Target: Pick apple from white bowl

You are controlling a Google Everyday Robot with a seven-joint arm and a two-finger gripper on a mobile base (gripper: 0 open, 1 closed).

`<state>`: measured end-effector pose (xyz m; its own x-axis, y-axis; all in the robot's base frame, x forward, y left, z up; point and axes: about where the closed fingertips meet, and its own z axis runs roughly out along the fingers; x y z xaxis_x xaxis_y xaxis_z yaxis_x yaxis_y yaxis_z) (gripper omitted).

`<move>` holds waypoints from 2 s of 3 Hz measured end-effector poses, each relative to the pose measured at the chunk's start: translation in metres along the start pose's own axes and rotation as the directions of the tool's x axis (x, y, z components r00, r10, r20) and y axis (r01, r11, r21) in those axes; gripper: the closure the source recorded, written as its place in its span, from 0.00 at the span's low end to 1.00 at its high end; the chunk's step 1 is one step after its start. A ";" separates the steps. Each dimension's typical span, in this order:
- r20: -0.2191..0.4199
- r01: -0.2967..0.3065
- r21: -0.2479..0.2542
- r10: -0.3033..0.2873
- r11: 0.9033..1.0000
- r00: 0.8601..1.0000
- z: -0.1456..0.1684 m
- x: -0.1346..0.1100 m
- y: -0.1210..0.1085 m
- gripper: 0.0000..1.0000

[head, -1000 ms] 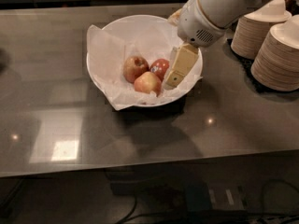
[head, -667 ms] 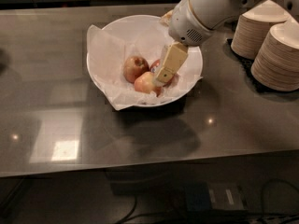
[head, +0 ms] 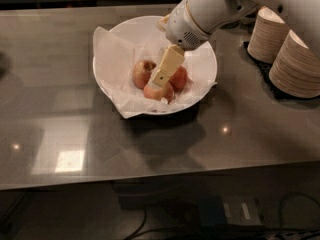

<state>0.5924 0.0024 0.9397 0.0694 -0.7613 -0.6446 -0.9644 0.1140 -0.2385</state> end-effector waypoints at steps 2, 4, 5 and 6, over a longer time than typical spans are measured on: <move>-0.008 -0.044 -0.026 0.044 0.999 0.999 0.018 -0.005 0.002 0.12; -0.045 -0.084 -0.003 0.084 0.996 0.995 0.028 0.003 0.003 0.32; -0.069 -0.110 0.023 0.111 0.994 0.991 0.033 0.013 0.002 0.32; -0.091 -0.126 0.056 0.131 0.990 0.987 0.037 0.021 0.000 0.29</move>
Offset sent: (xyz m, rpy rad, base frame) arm 0.0030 0.0179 -0.0148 -0.0073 0.0733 -0.0464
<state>0.6033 0.0105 0.8993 -0.0809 -0.7947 -0.6016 -0.9497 0.2447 -0.1955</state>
